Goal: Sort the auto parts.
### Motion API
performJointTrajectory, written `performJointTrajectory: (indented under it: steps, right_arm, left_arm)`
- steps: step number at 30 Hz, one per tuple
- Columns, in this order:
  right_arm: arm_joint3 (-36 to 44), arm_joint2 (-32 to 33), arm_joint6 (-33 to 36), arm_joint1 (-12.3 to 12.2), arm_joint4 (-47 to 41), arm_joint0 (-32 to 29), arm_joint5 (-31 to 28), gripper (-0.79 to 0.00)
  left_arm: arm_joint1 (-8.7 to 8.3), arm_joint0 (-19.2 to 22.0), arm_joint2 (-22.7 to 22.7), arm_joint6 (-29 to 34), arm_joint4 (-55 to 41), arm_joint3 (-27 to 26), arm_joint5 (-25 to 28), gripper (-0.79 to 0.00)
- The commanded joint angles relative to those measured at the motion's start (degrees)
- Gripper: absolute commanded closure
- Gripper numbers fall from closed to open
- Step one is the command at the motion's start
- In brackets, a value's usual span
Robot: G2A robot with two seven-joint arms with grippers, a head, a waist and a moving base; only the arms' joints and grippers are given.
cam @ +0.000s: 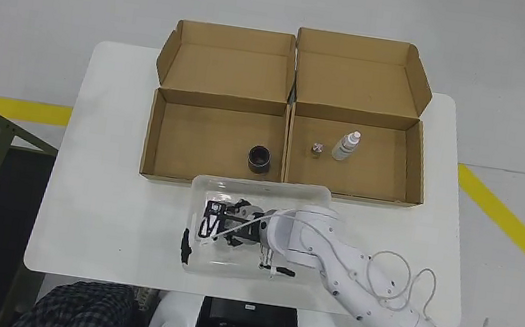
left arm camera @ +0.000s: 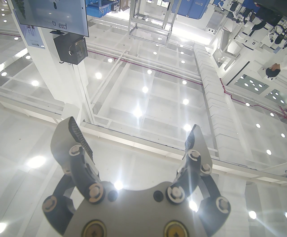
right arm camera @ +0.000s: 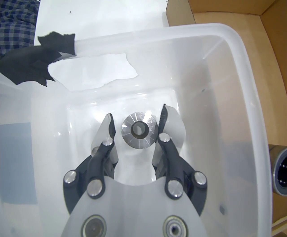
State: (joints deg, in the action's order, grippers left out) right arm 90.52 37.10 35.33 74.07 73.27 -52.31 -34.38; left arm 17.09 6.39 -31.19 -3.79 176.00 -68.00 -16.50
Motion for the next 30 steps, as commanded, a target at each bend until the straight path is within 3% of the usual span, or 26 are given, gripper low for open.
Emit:
performJointTrajectory:
  steps: [1,4,16,30]
  right_arm:
    - [0.35,0.31,0.27,-0.05,-0.13,-0.16,-0.23,-0.083]
    - [1.07,0.92,0.76,-0.20,-0.43,-0.50,-0.71,0.000]
    - [6.67,3.99,2.05,-1.29,-2.16,-2.95,-3.85,0.000]
    - [16.41,13.27,3.39,-3.62,-9.05,-6.12,-7.36,0.000]
  left_arm:
    - [0.00,0.00,0.00,0.00,0.00,0.00,0.00,-0.785]
    - [0.00,0.00,0.00,0.00,0.00,0.00,0.00,-0.785]
    - [0.00,0.00,0.00,0.00,0.00,0.00,0.00,-0.785]
    - [0.00,0.00,0.00,0.00,0.00,0.00,0.00,-0.785]
